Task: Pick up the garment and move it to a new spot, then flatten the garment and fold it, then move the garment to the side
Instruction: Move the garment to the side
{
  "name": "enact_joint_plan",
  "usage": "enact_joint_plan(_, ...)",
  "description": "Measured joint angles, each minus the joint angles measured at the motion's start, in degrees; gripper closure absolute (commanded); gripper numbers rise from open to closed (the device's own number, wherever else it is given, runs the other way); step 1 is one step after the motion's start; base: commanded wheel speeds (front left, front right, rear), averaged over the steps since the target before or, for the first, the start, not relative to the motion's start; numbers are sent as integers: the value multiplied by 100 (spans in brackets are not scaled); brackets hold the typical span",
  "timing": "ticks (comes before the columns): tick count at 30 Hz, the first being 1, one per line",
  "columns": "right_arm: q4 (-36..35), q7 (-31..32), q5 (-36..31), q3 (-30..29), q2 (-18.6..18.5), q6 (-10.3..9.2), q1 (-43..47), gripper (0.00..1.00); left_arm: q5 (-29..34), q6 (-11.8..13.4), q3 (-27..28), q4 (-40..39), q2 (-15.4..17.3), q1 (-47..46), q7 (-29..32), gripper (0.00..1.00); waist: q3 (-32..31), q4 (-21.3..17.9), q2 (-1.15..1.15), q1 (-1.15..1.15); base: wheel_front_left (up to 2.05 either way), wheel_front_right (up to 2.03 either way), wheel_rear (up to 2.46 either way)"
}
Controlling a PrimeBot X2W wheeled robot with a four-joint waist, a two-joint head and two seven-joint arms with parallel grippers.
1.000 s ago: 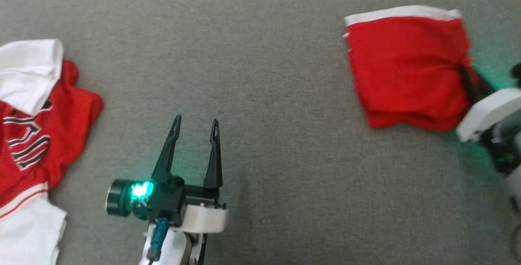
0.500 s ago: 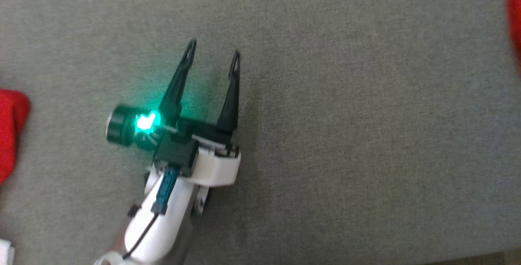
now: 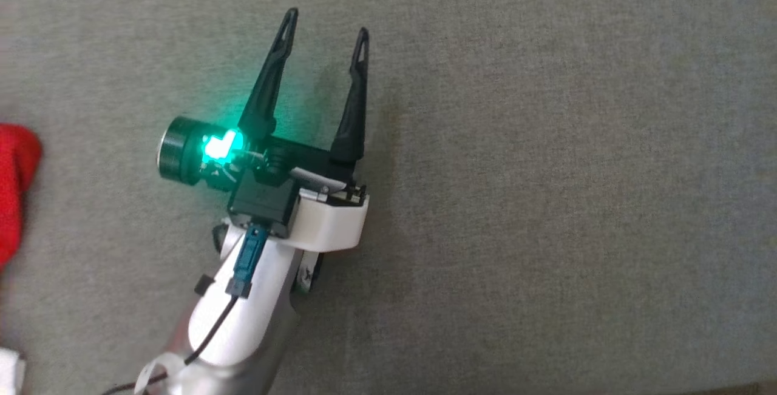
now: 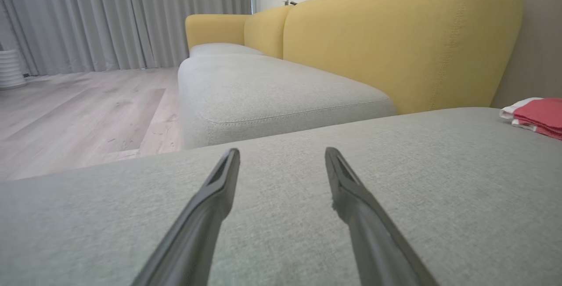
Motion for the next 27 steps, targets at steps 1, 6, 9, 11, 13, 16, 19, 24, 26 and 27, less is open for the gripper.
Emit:
enact_joint_plan(1,-79,-48,-77,-36,188,0,41,0,-43,38,-5,35,3,23,2,0,-63,30,0,0,0,0,0)
enact_joint_plan(6,-479,-383,-193,57,1105,0,612,0,-391,167,-7,155,9,385,8,0,-452,219,0,-1,0,0,0)
enact_joint_plan(9,-603,-521,-192,361,1639,0,977,0,-519,219,66,294,9,674,8,0,-769,327,0,-1,0,0,0)
enact_joint_plan(11,-615,-619,-143,765,2059,0,1319,0,-558,213,231,438,13,963,8,0,-1144,413,0,-2,0,0,0)
enact_joint_plan(13,-651,-620,5,955,2352,0,1530,0,-603,178,345,509,12,1152,9,0,-1413,456,0,-2,0,0,0)
enact_joint_plan(16,-984,-622,249,1221,2782,0,1849,0,-553,73,546,635,13,1410,9,0,-1840,499,0,-3,0,0,0)
enact_joint_plan(19,-1216,-627,449,1288,3077,0,2197,0,-459,-60,699,793,16,1641,26,0,-2272,523,0,-3,0,0,0)
enact_joint_plan(24,-1415,-636,490,1207,3478,0,2906,0,-463,-212,982,1054,26,2062,32,0,-2973,556,0,-4,0,0,0)
enact_joint_plan(26,-1519,-636,465,1170,3635,0,3109,0,-478,-271,1100,1147,32,2193,33,0,-3227,572,1,-3,0,0,0)
enact_joint_plan(27,-1563,-636,389,1209,3673,0,3198,0,-478,-297,1143,1169,33,2254,33,0,-3343,581,1,-3,0,0,0)
